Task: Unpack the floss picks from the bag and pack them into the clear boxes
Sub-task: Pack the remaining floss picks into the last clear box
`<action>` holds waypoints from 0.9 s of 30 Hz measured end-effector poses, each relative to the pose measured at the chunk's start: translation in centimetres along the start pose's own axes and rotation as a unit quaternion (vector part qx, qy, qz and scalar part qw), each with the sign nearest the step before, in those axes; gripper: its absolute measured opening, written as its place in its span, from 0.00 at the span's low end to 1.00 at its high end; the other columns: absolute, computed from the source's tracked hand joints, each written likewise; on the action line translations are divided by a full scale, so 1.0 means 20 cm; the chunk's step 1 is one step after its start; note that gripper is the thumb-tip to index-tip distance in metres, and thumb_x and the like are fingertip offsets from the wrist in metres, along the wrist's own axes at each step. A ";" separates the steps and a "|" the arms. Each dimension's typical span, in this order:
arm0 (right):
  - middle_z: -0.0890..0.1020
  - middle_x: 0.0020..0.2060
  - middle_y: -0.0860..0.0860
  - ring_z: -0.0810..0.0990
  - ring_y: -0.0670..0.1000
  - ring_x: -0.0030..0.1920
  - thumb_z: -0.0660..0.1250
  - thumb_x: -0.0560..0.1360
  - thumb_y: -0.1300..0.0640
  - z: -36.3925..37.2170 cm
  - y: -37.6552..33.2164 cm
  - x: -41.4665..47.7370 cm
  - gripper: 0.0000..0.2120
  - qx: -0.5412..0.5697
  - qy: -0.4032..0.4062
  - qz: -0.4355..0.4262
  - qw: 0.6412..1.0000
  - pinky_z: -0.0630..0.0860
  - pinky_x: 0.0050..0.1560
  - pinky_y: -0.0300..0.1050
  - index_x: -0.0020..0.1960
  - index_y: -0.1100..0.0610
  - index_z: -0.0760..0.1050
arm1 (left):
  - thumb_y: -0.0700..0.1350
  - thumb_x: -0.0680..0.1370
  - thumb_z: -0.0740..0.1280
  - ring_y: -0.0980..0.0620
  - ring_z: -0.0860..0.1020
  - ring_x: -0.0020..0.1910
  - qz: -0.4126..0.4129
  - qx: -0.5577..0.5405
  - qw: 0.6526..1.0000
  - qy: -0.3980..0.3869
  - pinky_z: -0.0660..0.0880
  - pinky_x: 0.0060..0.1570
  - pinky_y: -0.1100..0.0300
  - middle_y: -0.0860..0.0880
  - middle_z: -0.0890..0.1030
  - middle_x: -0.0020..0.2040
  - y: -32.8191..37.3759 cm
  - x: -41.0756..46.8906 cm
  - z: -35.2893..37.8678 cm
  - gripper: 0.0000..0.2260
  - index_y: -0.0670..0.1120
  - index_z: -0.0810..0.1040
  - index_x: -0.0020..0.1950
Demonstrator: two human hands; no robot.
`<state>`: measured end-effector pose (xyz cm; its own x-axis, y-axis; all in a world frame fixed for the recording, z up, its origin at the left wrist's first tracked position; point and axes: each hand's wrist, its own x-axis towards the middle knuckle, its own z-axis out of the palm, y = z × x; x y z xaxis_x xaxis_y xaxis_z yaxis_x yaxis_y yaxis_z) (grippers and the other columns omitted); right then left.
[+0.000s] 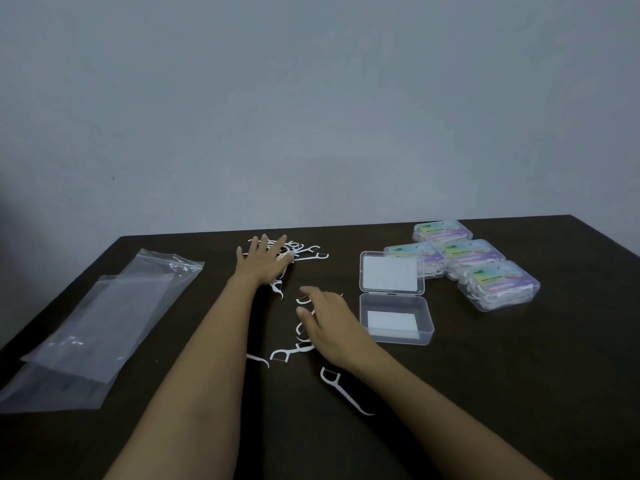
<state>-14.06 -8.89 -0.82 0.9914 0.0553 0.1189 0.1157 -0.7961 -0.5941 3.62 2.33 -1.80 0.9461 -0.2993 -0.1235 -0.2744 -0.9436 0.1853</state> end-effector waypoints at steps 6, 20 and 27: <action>0.69 0.66 0.56 0.62 0.53 0.69 0.52 0.81 0.53 0.01 -0.01 0.00 0.20 -0.034 -0.012 -0.001 0.999 0.57 0.70 0.48 0.72 0.57 0.58 | 0.57 0.82 0.46 0.48 0.43 0.76 0.095 0.012 0.995 -0.031 0.40 0.70 0.40 0.47 0.46 0.77 0.10 -0.03 0.03 0.20 0.64 0.51 0.74; 0.74 0.60 0.59 0.73 0.56 0.58 0.56 0.79 0.60 -0.01 -0.01 -0.07 0.21 0.015 -0.008 0.042 0.999 0.69 0.51 0.45 0.72 0.54 0.58 | 0.51 0.82 0.52 0.51 0.49 0.76 0.199 -0.073 0.972 -0.104 0.41 0.72 0.44 0.48 0.52 0.77 0.04 -0.39 0.04 0.18 0.59 0.60 0.73; 0.68 0.67 0.57 0.64 0.54 0.68 0.54 0.80 0.60 -0.02 -0.03 -0.11 0.20 -0.004 -0.005 0.048 0.999 0.65 0.65 0.48 0.72 0.56 0.59 | 0.44 0.81 0.55 0.44 0.62 0.70 0.148 -0.150 0.977 0.028 0.59 0.70 0.48 0.43 0.65 0.69 0.06 -0.27 -0.02 0.18 0.53 0.66 0.71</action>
<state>-16.25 -8.74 -0.42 0.9984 -0.0147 0.0541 0.0204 -0.8034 -0.5951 -1.64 2.85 -0.43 0.8437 -0.5360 0.0304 -0.4819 -0.7311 0.4830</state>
